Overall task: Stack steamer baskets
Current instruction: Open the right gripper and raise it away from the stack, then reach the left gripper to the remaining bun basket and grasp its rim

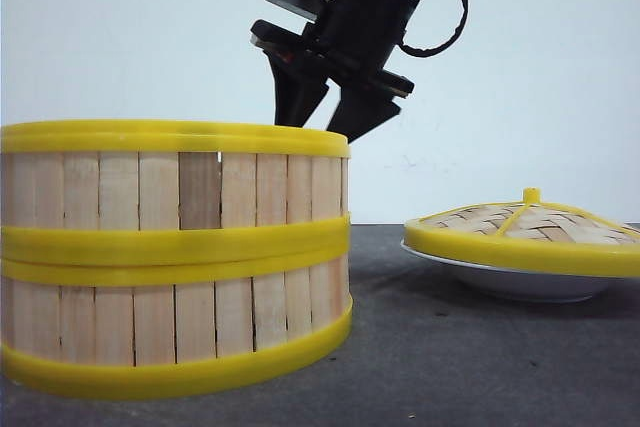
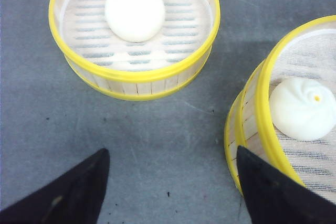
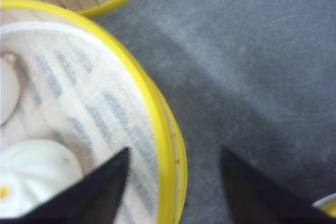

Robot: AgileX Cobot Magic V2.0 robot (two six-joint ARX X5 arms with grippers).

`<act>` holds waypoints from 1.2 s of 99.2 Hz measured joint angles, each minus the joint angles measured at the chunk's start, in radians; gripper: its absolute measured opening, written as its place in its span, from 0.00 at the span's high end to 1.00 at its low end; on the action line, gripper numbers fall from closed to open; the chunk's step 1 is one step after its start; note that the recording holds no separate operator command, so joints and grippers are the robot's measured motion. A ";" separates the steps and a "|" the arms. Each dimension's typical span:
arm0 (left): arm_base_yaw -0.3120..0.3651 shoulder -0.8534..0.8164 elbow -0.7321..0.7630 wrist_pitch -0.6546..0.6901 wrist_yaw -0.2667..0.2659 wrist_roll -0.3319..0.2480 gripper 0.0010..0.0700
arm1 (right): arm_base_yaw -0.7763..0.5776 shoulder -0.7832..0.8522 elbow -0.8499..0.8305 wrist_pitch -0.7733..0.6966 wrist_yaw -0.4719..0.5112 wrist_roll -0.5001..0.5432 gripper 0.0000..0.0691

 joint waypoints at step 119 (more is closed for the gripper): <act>0.283 0.745 0.186 0.354 -0.029 -0.095 0.34 | -0.115 -1.129 -0.394 -0.435 0.152 0.024 0.39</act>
